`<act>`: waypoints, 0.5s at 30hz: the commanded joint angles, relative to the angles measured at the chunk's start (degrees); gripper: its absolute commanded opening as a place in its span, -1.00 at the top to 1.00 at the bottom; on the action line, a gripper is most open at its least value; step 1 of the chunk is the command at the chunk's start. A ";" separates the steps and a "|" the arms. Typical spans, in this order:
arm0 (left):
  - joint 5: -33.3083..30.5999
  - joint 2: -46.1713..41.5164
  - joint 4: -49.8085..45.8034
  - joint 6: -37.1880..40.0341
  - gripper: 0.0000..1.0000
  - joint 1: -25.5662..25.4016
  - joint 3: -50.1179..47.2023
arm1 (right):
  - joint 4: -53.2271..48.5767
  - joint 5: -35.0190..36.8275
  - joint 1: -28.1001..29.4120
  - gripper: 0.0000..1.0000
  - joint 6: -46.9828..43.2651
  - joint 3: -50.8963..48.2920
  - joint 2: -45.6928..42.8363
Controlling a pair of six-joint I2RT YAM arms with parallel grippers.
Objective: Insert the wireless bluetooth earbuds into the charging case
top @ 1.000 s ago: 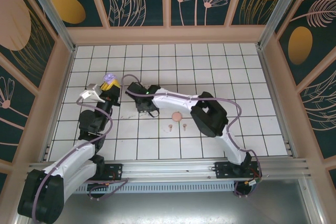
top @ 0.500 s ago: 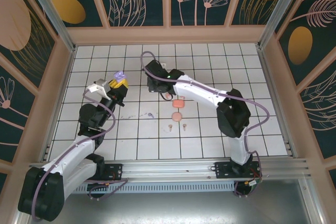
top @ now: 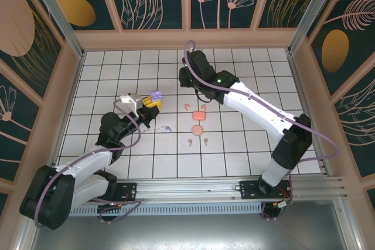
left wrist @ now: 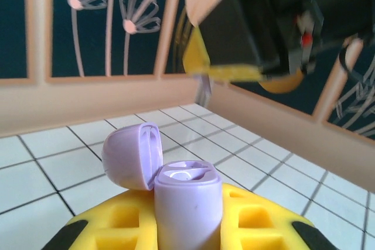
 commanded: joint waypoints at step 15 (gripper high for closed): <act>3.94 10.97 20.22 8.31 1.00 -3.58 7.27 | 21.51 -15.21 0.43 0.57 -11.85 -16.25 -17.09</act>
